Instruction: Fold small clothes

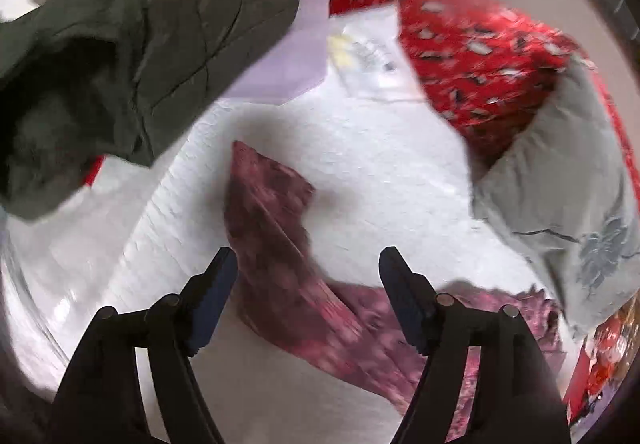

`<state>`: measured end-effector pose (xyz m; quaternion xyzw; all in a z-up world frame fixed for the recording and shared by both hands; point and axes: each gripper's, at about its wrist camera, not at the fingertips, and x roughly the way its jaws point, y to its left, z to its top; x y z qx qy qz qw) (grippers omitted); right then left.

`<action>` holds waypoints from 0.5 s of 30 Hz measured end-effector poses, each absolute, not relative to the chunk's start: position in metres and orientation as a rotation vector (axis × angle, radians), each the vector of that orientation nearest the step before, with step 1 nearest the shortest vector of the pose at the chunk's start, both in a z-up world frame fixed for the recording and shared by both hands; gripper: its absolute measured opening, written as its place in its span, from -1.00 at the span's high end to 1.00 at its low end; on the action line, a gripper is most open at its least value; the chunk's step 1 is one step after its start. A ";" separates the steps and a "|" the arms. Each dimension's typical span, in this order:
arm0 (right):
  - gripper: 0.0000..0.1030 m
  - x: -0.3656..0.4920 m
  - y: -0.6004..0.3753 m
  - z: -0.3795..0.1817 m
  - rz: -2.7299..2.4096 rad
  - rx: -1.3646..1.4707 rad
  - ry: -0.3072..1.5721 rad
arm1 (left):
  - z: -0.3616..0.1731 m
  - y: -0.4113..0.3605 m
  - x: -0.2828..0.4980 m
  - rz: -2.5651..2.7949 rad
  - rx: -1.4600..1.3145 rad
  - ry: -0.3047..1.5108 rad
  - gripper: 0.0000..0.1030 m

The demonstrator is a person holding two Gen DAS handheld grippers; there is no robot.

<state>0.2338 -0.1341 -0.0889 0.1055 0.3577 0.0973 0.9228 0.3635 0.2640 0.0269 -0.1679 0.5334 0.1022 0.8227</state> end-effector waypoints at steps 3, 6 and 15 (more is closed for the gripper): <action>0.60 0.233 -0.135 -0.089 0.197 0.212 0.731 | 0.003 0.267 0.390 0.214 -0.267 1.281 -0.42; 0.59 0.234 -0.133 -0.089 0.198 0.213 0.731 | -0.022 0.268 0.401 0.236 -0.225 1.384 -0.29; 0.59 0.235 -0.134 -0.090 0.206 0.223 0.730 | -0.009 0.309 0.305 0.171 -0.430 1.201 0.79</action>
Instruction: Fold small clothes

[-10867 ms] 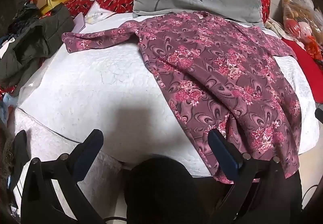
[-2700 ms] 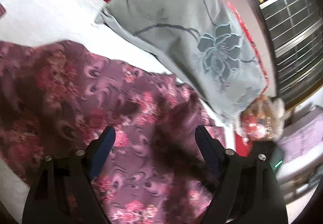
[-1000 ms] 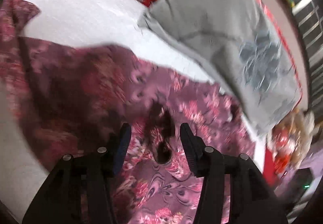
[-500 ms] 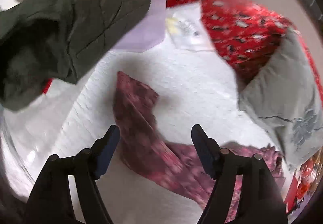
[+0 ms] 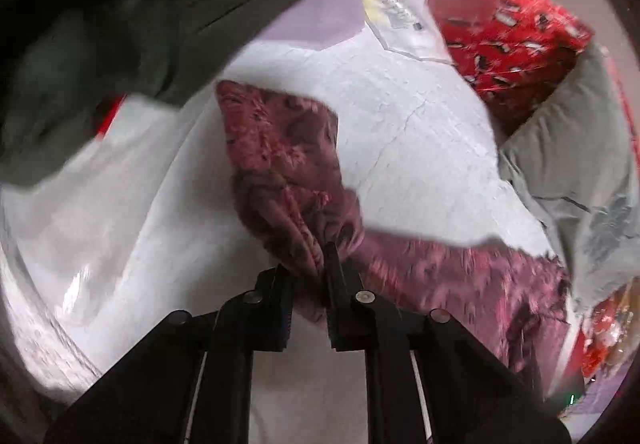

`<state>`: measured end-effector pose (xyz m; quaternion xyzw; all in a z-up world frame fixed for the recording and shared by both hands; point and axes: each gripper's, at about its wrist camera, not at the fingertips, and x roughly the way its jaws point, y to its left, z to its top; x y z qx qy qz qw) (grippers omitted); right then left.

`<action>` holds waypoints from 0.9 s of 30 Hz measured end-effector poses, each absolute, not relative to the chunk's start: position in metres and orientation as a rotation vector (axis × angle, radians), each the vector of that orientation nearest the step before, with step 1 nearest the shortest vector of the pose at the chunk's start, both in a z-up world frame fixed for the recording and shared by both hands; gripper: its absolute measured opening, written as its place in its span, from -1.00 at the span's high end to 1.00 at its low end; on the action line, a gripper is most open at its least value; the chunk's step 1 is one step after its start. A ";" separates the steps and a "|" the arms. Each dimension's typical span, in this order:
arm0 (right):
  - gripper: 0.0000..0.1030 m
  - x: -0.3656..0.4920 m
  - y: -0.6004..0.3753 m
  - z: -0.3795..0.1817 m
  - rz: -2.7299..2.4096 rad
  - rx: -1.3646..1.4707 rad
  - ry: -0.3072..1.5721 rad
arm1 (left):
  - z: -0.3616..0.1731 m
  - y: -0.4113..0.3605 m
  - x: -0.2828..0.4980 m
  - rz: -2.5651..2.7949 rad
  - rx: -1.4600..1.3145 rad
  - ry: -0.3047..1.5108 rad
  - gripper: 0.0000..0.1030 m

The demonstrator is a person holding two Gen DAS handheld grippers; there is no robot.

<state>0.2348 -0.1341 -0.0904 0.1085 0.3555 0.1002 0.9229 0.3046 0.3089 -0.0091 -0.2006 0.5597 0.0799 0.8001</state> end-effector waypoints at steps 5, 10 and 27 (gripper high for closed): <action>0.59 0.235 -0.134 -0.090 0.206 0.223 0.730 | -0.042 0.341 0.240 0.128 -0.635 1.171 0.75; 0.59 0.235 -0.133 -0.091 0.200 0.214 0.730 | -0.030 0.356 0.221 0.054 -0.820 0.989 -0.27; 0.59 0.236 -0.139 -0.089 0.214 0.251 0.741 | 0.019 0.285 0.249 -0.023 -0.750 0.826 0.87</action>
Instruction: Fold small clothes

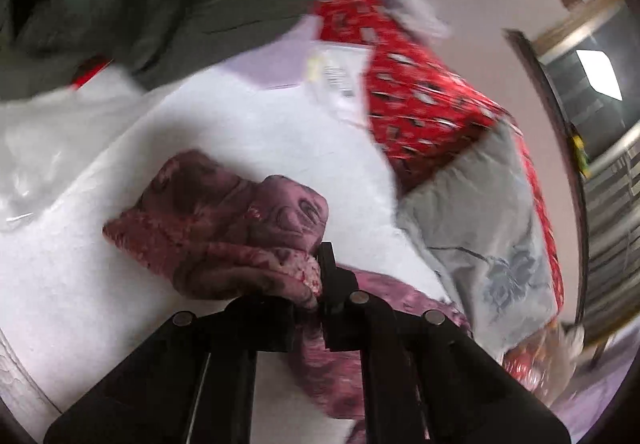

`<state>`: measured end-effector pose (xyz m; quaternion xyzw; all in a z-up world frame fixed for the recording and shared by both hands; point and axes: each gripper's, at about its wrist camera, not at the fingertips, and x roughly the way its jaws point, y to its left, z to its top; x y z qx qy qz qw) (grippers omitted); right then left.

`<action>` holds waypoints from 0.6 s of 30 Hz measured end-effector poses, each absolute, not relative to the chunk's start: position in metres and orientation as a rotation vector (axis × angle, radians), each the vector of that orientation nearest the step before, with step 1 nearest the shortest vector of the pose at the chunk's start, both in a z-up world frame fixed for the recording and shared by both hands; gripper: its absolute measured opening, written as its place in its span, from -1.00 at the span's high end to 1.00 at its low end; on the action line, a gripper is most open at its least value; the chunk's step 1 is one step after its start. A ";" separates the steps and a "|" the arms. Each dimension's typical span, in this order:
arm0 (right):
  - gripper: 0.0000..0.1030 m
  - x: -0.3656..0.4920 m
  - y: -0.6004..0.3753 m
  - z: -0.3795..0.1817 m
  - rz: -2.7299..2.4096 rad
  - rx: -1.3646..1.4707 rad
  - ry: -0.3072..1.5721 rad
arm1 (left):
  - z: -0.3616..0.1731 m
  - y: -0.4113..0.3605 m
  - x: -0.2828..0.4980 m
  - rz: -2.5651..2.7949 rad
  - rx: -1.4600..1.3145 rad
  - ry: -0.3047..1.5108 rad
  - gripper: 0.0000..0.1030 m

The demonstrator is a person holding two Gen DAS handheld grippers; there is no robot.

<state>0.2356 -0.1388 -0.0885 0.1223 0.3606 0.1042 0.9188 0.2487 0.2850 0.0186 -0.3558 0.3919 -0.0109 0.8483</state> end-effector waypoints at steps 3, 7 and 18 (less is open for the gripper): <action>0.56 0.235 -0.136 -0.081 0.207 0.222 0.773 | 0.044 0.249 0.253 -0.099 -0.701 0.803 0.87; 0.26 0.224 -0.152 -0.070 0.210 0.234 0.775 | 0.063 0.199 0.262 -0.206 -0.652 0.818 0.87; -0.01 0.172 -0.277 -0.078 -0.089 0.228 0.787 | 0.068 0.053 0.264 -0.404 -0.548 0.918 0.87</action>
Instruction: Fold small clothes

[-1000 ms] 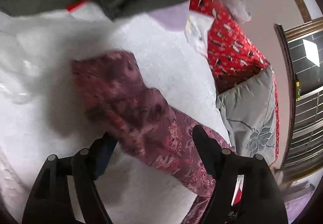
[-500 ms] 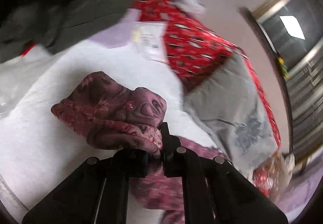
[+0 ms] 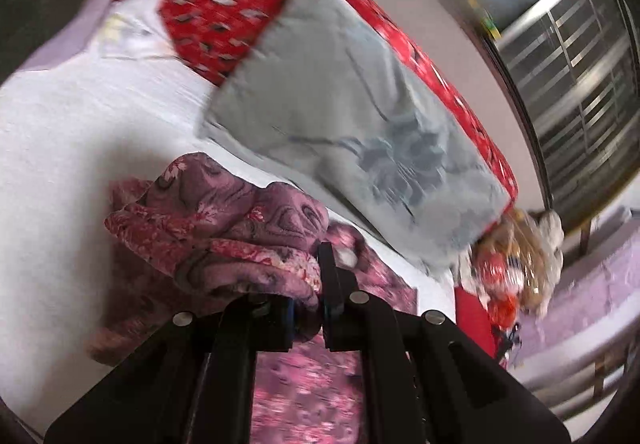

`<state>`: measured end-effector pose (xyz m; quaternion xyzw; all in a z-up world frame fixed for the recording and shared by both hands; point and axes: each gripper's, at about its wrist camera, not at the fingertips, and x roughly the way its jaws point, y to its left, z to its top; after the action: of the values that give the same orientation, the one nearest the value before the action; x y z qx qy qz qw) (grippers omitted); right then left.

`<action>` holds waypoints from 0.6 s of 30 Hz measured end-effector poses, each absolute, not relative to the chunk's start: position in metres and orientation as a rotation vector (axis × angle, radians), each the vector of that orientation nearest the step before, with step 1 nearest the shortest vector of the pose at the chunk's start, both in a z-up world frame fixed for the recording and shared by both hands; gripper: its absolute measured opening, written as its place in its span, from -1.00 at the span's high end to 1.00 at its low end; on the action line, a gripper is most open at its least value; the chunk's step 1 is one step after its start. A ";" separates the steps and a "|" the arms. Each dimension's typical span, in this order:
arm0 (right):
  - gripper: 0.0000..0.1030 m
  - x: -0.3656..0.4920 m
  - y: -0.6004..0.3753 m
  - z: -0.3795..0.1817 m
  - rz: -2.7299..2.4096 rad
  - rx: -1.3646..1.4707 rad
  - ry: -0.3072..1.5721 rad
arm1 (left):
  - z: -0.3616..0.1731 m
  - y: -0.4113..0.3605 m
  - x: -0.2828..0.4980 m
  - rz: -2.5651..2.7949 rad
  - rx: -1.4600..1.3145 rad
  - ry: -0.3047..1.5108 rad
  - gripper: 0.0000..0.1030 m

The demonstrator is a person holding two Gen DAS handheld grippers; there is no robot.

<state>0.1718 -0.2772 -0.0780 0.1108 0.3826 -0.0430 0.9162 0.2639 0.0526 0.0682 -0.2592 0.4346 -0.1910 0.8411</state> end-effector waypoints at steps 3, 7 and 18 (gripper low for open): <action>-0.11 0.161 -0.294 -0.096 -0.066 0.288 0.785 | 0.067 0.016 0.263 -0.437 -0.521 0.937 0.87; -0.21 0.153 -0.291 -0.100 -0.044 0.268 0.741 | 0.056 -0.045 0.263 -0.469 -0.442 0.967 0.87; -0.33 0.151 -0.299 -0.101 0.016 0.334 0.708 | -0.051 -0.151 0.262 -0.440 -0.173 1.243 0.32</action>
<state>0.1510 -0.2991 -0.1009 0.1629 0.3450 0.0076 0.9243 0.2616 -0.1510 -0.0506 -0.0804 0.5766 -0.2044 0.7869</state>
